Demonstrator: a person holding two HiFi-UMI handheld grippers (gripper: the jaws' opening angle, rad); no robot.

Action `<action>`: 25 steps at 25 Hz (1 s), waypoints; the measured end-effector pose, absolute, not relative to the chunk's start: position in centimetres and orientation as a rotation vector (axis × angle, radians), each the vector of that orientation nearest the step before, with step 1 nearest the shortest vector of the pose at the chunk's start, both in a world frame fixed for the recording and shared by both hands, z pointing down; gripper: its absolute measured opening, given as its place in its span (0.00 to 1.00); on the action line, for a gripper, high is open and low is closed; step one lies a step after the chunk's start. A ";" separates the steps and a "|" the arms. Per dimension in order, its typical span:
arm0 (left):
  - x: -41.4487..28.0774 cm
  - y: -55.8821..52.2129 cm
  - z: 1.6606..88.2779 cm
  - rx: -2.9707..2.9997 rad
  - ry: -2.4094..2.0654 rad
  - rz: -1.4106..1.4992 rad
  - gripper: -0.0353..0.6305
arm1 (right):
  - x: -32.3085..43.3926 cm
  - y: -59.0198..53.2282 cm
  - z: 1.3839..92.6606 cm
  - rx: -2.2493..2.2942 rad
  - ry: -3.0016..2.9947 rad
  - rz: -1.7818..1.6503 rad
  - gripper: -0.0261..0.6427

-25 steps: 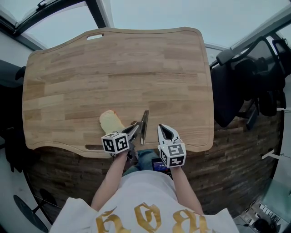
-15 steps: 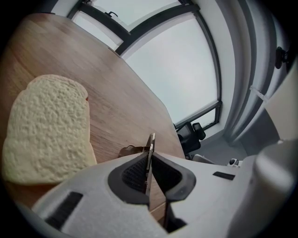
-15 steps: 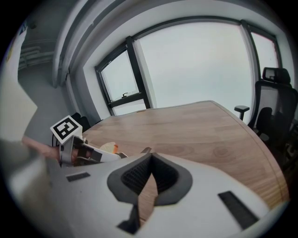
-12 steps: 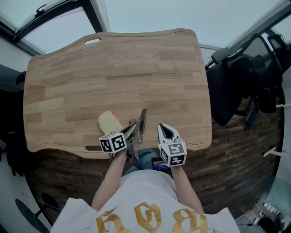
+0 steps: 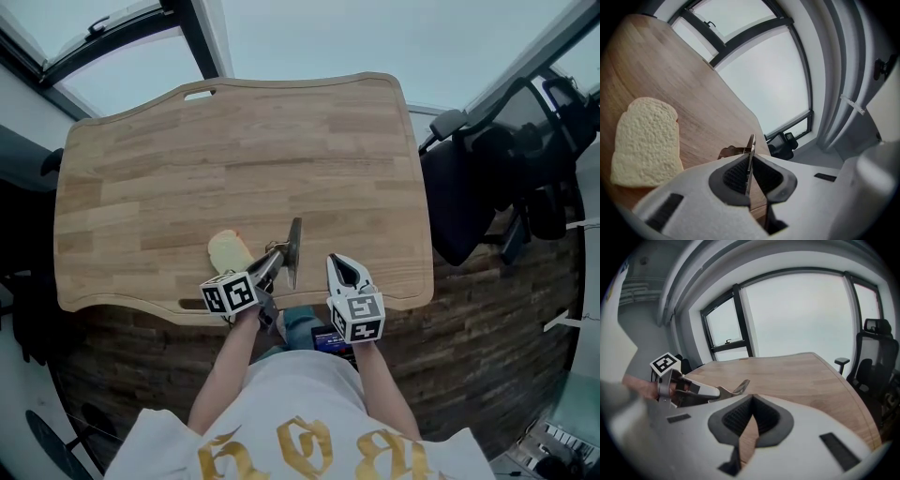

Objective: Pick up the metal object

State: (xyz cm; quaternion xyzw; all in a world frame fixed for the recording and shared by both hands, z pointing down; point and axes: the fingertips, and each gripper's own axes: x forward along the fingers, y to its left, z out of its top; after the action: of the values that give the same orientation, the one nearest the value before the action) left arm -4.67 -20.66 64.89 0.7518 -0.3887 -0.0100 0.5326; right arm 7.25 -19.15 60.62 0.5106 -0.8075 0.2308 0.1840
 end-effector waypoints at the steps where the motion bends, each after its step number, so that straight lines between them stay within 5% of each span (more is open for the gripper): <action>1: -4.8 -20.7 64.5 1.799 -0.930 -0.035 0.11 | 7.2 -19.1 60.3 1.442 -2.281 0.637 0.06; 25: -8.8 -17.9 55.0 1.925 -0.995 -0.283 0.11 | 5.9 -17.1 54.4 1.507 -2.378 0.446 0.06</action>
State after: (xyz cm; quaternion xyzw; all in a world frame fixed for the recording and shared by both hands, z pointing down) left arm -8.79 -17.87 54.96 0.7821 -0.4041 -0.1149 0.4603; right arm 5.90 -17.13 54.37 0.5231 -0.8255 0.1549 0.1448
